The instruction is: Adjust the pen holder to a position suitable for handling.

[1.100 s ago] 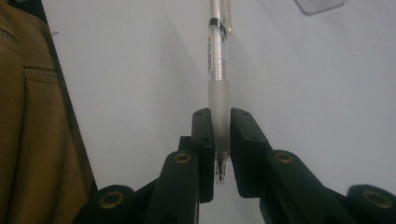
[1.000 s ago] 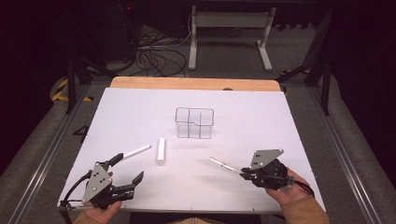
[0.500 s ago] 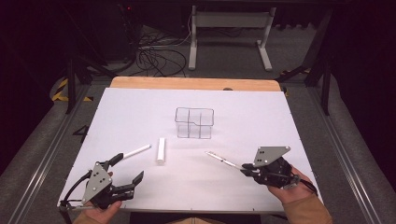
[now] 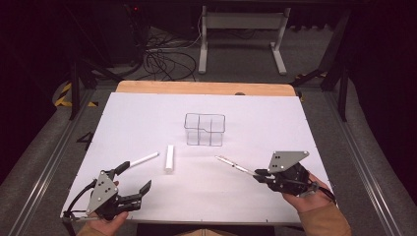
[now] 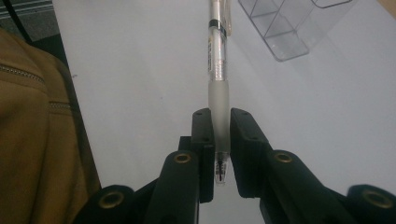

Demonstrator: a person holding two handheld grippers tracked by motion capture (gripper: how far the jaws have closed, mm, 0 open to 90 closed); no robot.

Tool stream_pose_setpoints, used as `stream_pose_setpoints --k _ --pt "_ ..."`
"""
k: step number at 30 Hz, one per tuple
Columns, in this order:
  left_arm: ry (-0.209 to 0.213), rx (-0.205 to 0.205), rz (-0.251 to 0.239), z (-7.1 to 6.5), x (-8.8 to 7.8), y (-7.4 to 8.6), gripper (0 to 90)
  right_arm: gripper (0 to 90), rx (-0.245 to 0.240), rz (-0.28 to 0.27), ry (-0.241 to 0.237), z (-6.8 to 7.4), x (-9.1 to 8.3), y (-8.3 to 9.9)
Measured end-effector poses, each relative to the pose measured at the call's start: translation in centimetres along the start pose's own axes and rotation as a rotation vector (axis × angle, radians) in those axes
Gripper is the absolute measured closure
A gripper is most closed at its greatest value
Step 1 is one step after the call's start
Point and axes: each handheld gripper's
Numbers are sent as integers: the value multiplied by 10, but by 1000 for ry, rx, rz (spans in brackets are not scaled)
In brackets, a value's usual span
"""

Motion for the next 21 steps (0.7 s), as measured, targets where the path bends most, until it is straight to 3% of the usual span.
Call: stream_pose_setpoints --k 12,21 --pt "0 1 1 0 0 0 145 809 10 -9 -2 -3 -4 -5" --pt "0 1 0 0 0 0 145 809 3 2 3 -12 -12 -19"
Point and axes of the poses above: each handheld gripper's, and its own axes: x roughly forward along the jaws, y roughly out of its underside, z roughly to its left, and after that the axes turned 10 degrees about z, right-handed
